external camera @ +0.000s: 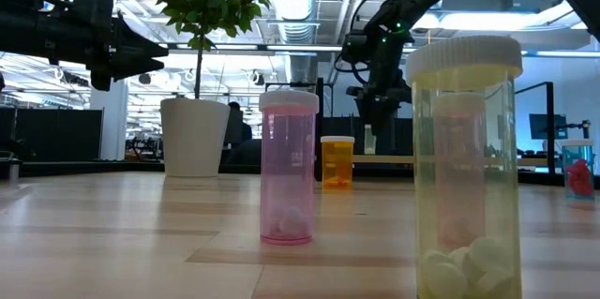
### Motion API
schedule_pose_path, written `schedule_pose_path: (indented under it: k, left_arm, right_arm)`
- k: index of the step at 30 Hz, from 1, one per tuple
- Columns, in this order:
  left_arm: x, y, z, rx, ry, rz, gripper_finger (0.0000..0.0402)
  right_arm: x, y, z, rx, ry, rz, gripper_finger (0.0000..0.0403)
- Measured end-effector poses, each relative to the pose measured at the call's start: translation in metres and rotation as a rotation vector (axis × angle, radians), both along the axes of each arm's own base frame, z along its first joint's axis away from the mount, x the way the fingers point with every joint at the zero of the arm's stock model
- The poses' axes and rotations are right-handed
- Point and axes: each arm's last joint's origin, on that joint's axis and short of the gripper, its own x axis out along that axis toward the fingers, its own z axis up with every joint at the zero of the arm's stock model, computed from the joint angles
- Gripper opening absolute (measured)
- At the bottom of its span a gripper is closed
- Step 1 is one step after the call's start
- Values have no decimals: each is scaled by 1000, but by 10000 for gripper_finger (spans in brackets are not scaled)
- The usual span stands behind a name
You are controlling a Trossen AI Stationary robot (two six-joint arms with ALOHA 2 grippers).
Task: Pick and place medicine bottles onto shelf by color
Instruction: Put the yellow pill bottle on the shelf
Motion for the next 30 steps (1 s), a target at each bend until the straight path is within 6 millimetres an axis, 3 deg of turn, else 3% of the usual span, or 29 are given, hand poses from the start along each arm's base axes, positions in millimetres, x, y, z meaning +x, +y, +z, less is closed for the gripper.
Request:
schedule_pose_path:
  k: [30]
  left_arm:
    - [0, 0, 0, 0, 0, 0, 181]
  right_arm:
    - [-16, -6, -3, 14, 99, -8, 169]
